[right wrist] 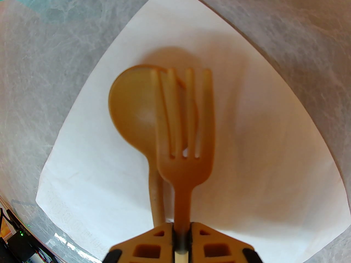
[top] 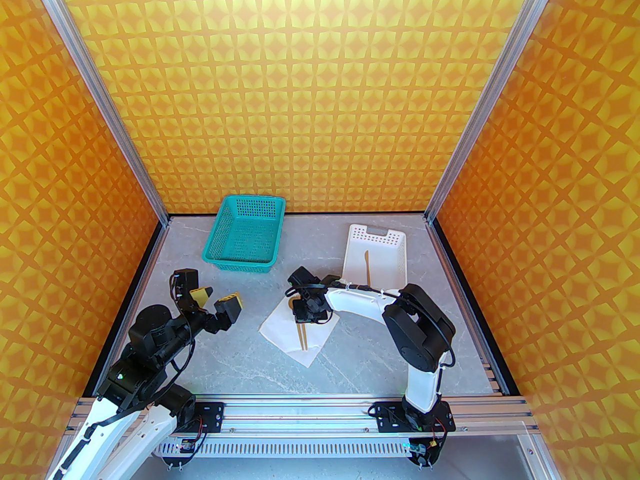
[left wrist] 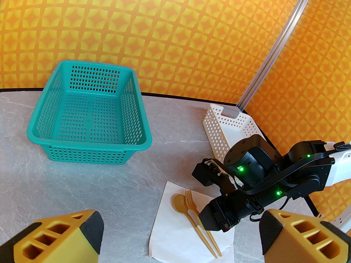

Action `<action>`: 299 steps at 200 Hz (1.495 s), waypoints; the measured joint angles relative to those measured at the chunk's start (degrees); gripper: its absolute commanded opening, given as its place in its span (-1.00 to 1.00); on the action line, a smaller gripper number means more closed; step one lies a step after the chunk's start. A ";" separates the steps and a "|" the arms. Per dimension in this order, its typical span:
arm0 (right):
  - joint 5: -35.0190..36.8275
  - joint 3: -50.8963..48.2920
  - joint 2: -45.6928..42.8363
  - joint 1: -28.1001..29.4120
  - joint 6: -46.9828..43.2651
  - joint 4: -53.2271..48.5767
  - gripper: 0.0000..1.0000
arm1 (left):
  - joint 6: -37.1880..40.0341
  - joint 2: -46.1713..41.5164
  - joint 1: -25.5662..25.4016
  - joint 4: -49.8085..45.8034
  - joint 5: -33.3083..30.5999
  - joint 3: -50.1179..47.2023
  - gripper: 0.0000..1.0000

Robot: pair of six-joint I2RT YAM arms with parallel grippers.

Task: Place the utensils on the paper napkin and roll it up

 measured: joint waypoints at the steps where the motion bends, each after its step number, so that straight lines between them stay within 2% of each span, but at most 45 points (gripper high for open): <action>1: -0.02 0.02 0.02 0.00 0.00 0.00 -0.70 | 0.00 0.00 0.00 0.00 0.00 0.00 0.98; 185: 1.31 1.09 0.42 0.00 -0.46 -0.85 -0.60 | 0.02 0.00 0.00 0.00 0.00 0.00 0.98; 214: 1.75 1.09 0.02 0.00 -0.74 -1.77 -0.51 | 0.02 0.00 0.00 0.00 0.00 0.00 0.98; 299: 5.44 3.34 -11.39 -0.70 -3.19 -6.80 -0.33 | 0.55 0.00 0.00 -0.02 0.00 0.00 0.98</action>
